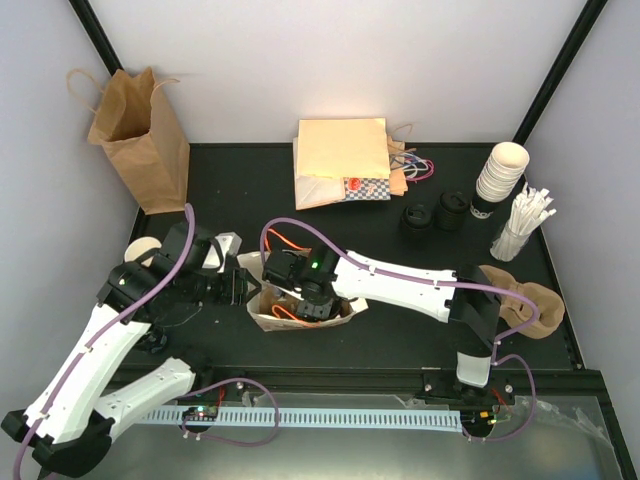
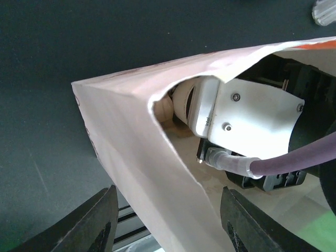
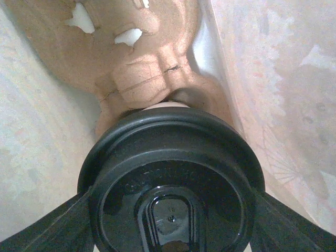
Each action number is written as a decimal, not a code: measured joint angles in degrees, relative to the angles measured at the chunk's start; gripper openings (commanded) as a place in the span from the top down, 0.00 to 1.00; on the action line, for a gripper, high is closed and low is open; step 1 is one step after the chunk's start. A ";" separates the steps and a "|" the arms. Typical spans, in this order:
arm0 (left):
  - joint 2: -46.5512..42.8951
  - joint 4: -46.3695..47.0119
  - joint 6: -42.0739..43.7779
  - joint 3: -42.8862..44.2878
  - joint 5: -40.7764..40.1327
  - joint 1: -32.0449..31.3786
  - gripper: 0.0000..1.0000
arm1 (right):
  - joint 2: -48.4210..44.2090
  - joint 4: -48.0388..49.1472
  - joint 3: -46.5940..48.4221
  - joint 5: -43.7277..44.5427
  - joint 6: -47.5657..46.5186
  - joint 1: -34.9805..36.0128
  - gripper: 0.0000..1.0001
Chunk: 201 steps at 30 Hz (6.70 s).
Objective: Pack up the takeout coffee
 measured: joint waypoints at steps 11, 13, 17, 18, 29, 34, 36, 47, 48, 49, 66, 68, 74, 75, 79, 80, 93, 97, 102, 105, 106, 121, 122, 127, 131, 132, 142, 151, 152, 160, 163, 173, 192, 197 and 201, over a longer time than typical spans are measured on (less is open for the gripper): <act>0.83 0.04 0.02 0.04 0.04 -0.37 0.46 | 0.11 -0.44 2.69 2.93 0.09 -0.28 0.00; 0.98 0.09 0.02 0.04 0.04 -0.61 0.46 | 0.11 -0.55 2.97 3.04 0.09 -0.28 0.00; 1.01 0.09 0.04 0.04 0.07 -0.66 0.46 | -0.11 -0.76 3.85 2.99 0.11 -0.28 0.00; 1.01 0.09 0.04 0.04 0.07 -0.66 0.46 | -0.22 -0.94 4.11 2.97 0.11 -0.28 0.00; 0.87 0.09 0.07 0.04 0.07 -0.68 0.47 | -3.76 -0.87 5.27 1.55 0.15 -0.28 0.00; 0.70 0.09 0.07 0.04 0.07 -0.68 0.47 | -5.64 -0.02 5.49 1.55 0.20 -0.28 0.00; 0.48 0.07 0.07 0.04 0.07 -0.68 0.47 | -6.19 0.44 5.55 1.57 0.35 -0.28 0.00; 0.07 0.09 0.09 0.04 0.07 -0.68 0.47 | -9.16 2.51 6.01 1.60 1.25 -0.28 0.00; 0.07 0.09 0.07 0.04 0.09 -0.68 0.47 | -9.35 2.60 6.08 1.57 1.33 -0.28 0.00; 0.07 0.09 0.09 0.04 0.07 -0.68 0.47 | -9.51 2.75 6.10 1.60 1.46 -0.28 0.00; 0.48 0.24 1.31 -0.02 0.15 -0.68 0.75 | -9.79 4.35 6.10 0.74 1.60 -0.28 0.00; 0.96 0.15 1.40 0.17 0.13 -0.68 0.75 | -9.84 4.87 5.84 0.48 1.64 -0.28 0.00; 4.02 -0.15 2.40 4.39 -0.07 -0.68 0.96 | -10.05 6.49 2.84 -0.37 2.12 -0.26 0.00; 4.68 -0.17 2.56 4.92 -0.15 -0.68 0.98 | -10.03 6.58 2.45 -0.31 2.38 -0.17 0.00; 7.74 -0.98 3.76 6.38 -0.48 -0.66 0.98 | -10.03 7.54 1.60 1.11 2.97 1.11 0.00; 8.44 -1.01 3.96 6.56 -0.44 -0.66 0.98 | -10.01 7.85 1.36 1.64 2.97 1.84 0.00; 16.37 -4.02 7.02 10.40 0.33 -0.61 0.98 | -10.10 11.37 0.44 7.13 1.18 7.45 0.00; 16.96 -3.93 7.43 10.62 1.11 -0.61 0.98 | -11.04 11.41 -0.28 7.63 0.70 7.39 0.00; 17.62 -4.11 7.56 10.86 0.83 -0.59 0.98 | -14.91 14.51 -0.87 8.09 0.11 7.63 0.00; 18.71 -4.24 7.61 10.78 0.72 -0.59 0.99 | -18.99 17.46 -0.42 8.11 0.13 7.89 0.00; 18.95 -4.28 7.61 10.78 0.66 -0.59 0.98 | -20.26 18.29 -0.13 8.13 0.15 7.91 0.00; 19.87 -2.54 10.12 10.51 1.42 1.75 0.99 | -27.26 20.17 2.47 9.64 5.40 4.92 0.03; 20.39 -2.34 10.62 10.71 1.84 2.36 0.98 | -28.20 20.13 2.60 8.33 5.84 4.63 0.01; 24.79 -1.73 12.83 14.36 4.35 3.76 0.98 | -32.89 21.07 2.69 -2.58 7.32 3.63 0.01; 27.19 -1.79 13.20 15.85 4.81 4.24 0.98 | -33.46 22.58 2.75 -9.99 8.07 3.43 0.01; 27.54 -1.95 13.20 15.87 4.74 4.44 0.98 | -33.20 23.04 2.73 -11.13 8.31 3.39 0.01; 27.85 -2.47 13.18 15.85 4.61 5.14 0.99 | -29.05 35.89 -3.48 -23.45 14.10 3.19 0.02; 30.01 -2.54 14.93 16.11 4.83 9.60 0.98 | -30.27 36.28 -1.57 -23.06 15.21 1.97 0.02; 31.06 -2.62 15.43 16.57 4.81 10.60 0.98 | -31.08 36.00 -1.55 -22.53 15.23 1.46 0.02; 39.19 -3.23 19.10 23.15 4.83 18.16 0.98 | -42.97 36.37 -8.44 -16.06 17.75 -3.28 0.02; 40.94 -3.43 20.06 24.90 5.09 21.20 0.98 | -46.31 35.50 -11.50 -11.69 19.32 -5.33 0.02; 49.18 -3.28 21.14 32.85 8.31 29.68 0.96 | -48.39 29.16 -26.47 0.22 26.95 -9.31 0.02; 37.90 2.71 18.62 34.40 13.68 32.33 0.05 | -49.83 29.49 -35.80 1.01 31.47 -9.90 0.00; 28.94 6.10 17.25 33.07 13.84 32.33 0.01 | -48.52 29.51 -35.60 1.95 31.50 -9.92 0.00; 20.70 9.77 16.04 29.42 13.29 32.30 0.01 | -48.30 29.51 -35.60 2.64 31.67 -9.99 0.00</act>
